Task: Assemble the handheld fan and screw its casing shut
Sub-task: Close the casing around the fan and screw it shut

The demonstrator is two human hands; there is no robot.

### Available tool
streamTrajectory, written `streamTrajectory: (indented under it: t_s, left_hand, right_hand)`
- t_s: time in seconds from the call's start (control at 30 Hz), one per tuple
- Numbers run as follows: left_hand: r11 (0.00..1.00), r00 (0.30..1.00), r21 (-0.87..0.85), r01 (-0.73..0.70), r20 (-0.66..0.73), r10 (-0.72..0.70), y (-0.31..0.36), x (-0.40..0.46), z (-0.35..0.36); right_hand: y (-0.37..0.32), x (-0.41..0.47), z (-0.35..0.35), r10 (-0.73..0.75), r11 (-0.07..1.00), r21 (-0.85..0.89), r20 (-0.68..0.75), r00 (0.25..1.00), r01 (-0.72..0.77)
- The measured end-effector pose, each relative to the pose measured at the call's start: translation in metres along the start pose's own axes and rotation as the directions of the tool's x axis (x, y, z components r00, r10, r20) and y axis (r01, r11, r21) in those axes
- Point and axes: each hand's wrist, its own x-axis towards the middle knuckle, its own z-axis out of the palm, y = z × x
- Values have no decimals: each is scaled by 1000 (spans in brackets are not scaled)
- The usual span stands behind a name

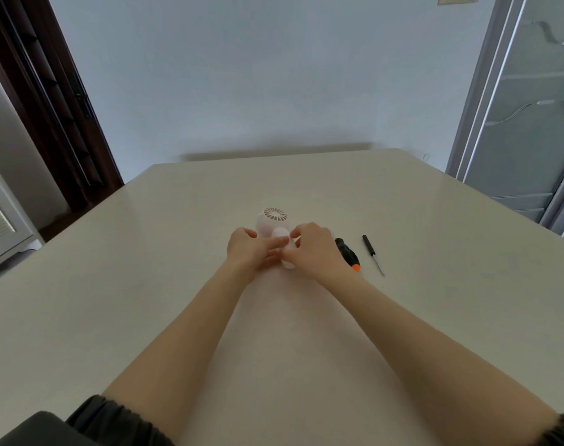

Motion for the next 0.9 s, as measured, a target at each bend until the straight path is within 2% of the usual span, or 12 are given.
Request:
streamTrajectory:
  t_s: [0.07,0.17,0.27,0.37,0.47,0.57,0.67,0.8,0.9]
  left_hand:
    - [998,1000,-62,-3,-22,1,-1,3,0]
    - [975,1000,-223,4,-10,-6,-2,8,0]
    - [942,999,-335,-8,32,19,2,9,0]
    - [928,997,-370,-36,51,59,4,10,0]
    - [956,991,-260,-134,-41,128,5,7,1]
    - [960,960,-118,-256,-151,237,2,8,2]
    - [948,929,-10,-318,-201,310,0,5,5]
    - [916,903,75,-394,-156,401,0,1,9]
    - [895,893,133,-425,-98,439,-2,0,13]
  right_hand:
    - [5,6,0,86,985,152,-25,996,-82]
    - [11,15,0,188,886,420,64,980,-198]
    - [9,15,-7,162,729,639,188,969,-246]
    - [14,15,-11,95,645,724,242,966,-244]
    - [17,16,-10,126,659,718,190,974,-226]
    - [20,18,-6,197,766,604,107,974,-221]
    - [22,17,-2,171,851,488,94,981,-195]
    - [22,15,2,71,936,345,-6,997,-65]
    - [26,17,2,50,970,239,-21,999,-44]
